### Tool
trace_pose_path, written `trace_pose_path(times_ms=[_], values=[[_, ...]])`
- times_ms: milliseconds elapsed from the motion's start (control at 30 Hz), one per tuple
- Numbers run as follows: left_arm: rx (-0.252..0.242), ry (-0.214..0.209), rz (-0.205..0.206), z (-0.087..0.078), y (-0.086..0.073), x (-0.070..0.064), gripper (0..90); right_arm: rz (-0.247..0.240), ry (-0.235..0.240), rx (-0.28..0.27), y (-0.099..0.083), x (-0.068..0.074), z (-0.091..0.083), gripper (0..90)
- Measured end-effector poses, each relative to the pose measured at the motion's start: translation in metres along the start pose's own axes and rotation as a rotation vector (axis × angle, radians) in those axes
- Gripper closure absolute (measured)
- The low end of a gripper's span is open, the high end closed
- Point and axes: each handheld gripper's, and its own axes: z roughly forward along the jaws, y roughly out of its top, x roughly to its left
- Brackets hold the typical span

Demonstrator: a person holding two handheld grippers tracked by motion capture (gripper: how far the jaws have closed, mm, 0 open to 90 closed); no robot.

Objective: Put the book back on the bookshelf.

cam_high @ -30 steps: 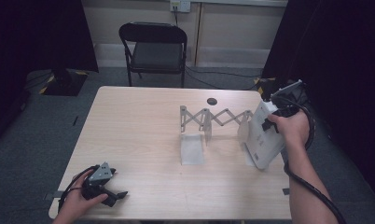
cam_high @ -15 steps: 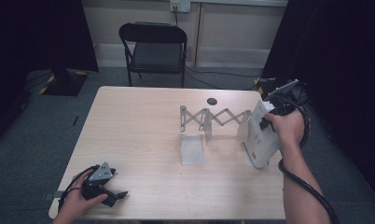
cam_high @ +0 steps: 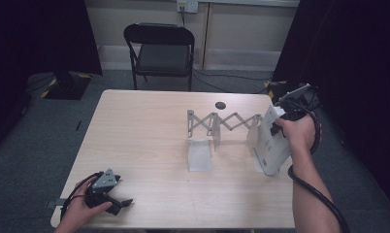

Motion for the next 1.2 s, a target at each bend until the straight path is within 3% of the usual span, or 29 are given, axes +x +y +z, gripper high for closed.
trace_pose_path(times_ms=[1200], values=[[0.0, 0.0, 0.001, 0.0, 0.0, 0.0001, 0.0, -0.011, -0.036, -0.012, -0.0005, 0.0096, 0.0013, 50.4]])
